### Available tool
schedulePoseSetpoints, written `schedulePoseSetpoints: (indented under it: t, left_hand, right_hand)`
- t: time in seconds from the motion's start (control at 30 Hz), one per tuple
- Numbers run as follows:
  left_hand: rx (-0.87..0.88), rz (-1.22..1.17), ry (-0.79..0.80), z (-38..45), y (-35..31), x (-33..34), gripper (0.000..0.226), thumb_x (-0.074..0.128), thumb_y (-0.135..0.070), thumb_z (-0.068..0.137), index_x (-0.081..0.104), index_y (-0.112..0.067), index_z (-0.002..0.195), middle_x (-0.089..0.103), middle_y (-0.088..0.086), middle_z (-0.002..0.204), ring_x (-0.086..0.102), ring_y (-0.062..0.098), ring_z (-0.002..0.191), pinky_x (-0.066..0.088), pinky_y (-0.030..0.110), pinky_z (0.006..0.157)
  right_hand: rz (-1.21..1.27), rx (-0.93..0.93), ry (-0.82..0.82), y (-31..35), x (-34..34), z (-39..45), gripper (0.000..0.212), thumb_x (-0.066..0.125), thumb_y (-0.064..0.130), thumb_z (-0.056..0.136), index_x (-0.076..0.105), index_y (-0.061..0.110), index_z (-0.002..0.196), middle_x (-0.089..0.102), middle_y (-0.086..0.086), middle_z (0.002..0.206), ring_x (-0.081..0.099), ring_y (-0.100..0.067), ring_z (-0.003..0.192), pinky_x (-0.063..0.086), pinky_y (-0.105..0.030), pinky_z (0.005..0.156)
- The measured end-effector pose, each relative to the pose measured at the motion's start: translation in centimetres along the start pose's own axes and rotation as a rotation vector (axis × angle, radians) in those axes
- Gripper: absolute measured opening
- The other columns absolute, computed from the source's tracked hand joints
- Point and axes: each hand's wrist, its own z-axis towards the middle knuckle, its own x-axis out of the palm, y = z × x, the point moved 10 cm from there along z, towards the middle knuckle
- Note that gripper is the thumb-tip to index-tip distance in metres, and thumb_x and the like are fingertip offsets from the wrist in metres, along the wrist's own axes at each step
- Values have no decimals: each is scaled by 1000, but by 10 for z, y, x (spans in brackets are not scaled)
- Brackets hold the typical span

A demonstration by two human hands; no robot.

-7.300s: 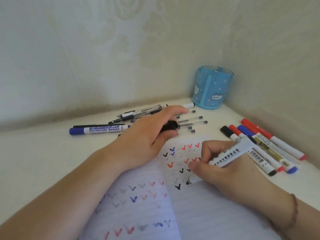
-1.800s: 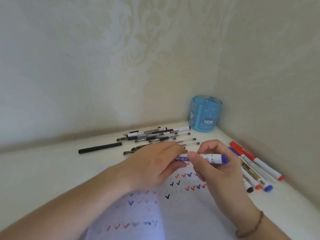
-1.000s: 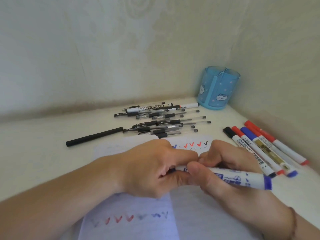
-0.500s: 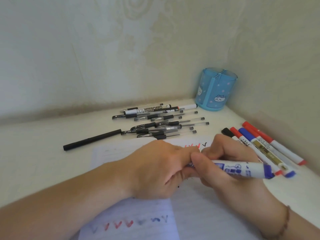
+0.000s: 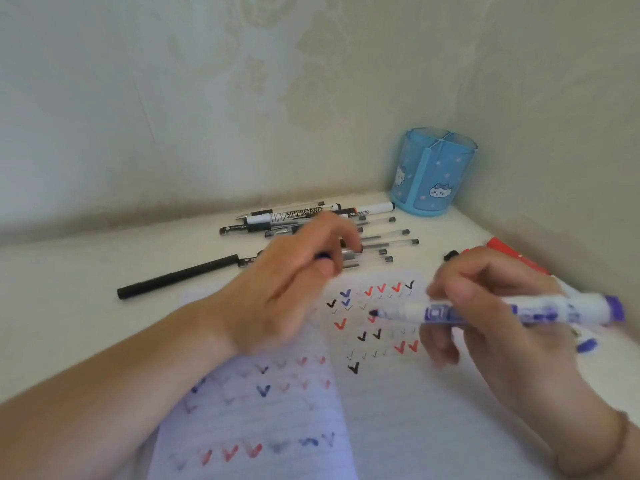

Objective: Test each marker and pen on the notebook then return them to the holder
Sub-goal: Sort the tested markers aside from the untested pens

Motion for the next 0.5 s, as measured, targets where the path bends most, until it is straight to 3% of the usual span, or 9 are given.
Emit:
schedulePoseSetpoints:
  t: [0.13,0.27,0.4,0.5]
  left_hand:
    - [-27,111,-102,4,12,-10,38,32,-3,95,36,-25,126,47,-3,89,44,22,76,41,33,69]
    - [7,190,-24,4,11,0,39,45,-7,99,40,-27,133,55,-8,96,53,18,84,45,25,77]
    - [-17,185,-13,4,11,2,40,56,-16,97,46,-32,132,60,-13,96,58,12,81,38,9,70]
    - [-42,158,-56,4,12,-1,42,64,-23,92,48,-35,129,64,-15,94,62,19,77,49,20,69]
  right_hand:
    - [-200,242,43,-33,5,2,36,80,42,67,61,11,62,64,-13,50,52,-27,42,39,-26,44]
    - [-286,255,-52,-38,-2,-1,39,78,17,73,47,1,55,50,-8,41,36,-14,36,29,-18,37]
    - [-404,206,-7,-36,6,-2,42,78,18,74,46,3,51,42,-4,45,34,-9,43,26,-15,42]
    - [-417,194,-4,-37,7,-2,41,77,22,73,46,8,50,43,5,44,35,-4,42,27,-13,42]
